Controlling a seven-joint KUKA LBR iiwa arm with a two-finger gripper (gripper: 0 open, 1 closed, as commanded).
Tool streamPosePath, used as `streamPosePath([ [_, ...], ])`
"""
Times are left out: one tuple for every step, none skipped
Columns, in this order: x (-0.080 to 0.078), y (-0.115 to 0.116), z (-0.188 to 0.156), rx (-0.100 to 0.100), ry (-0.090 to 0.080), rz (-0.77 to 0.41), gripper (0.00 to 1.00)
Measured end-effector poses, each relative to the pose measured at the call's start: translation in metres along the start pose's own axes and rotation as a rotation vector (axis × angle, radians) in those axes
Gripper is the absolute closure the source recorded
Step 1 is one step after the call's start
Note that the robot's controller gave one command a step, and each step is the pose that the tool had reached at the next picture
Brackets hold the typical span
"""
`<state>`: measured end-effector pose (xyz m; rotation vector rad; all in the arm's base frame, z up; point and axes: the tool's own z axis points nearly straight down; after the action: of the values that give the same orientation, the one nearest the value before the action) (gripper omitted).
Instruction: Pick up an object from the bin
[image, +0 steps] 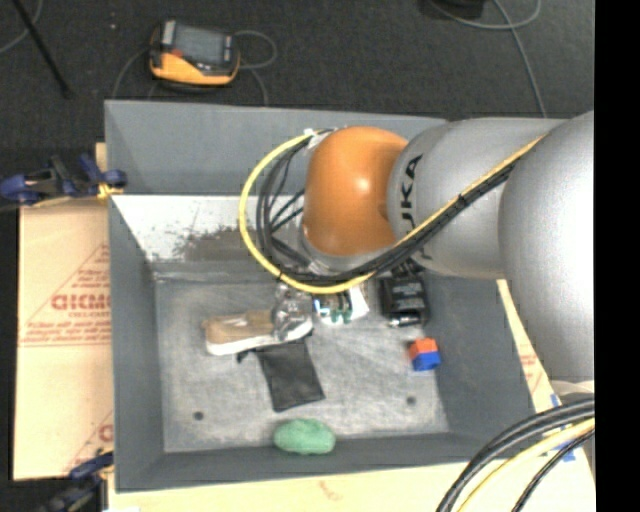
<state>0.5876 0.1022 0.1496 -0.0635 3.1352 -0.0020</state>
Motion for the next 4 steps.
streamPosePath([
  [0.002, 0.01, -0.013, -0.001, 0.007, 0.046, 1.0],
  [-0.005, 0.008, -0.011, -0.003, 0.002, 0.057, 0.0],
  [-0.007, 0.007, 0.002, -0.002, 0.003, 0.078, 0.0],
  [0.003, -0.009, 0.066, -0.007, -0.018, -0.325, 1.0],
])
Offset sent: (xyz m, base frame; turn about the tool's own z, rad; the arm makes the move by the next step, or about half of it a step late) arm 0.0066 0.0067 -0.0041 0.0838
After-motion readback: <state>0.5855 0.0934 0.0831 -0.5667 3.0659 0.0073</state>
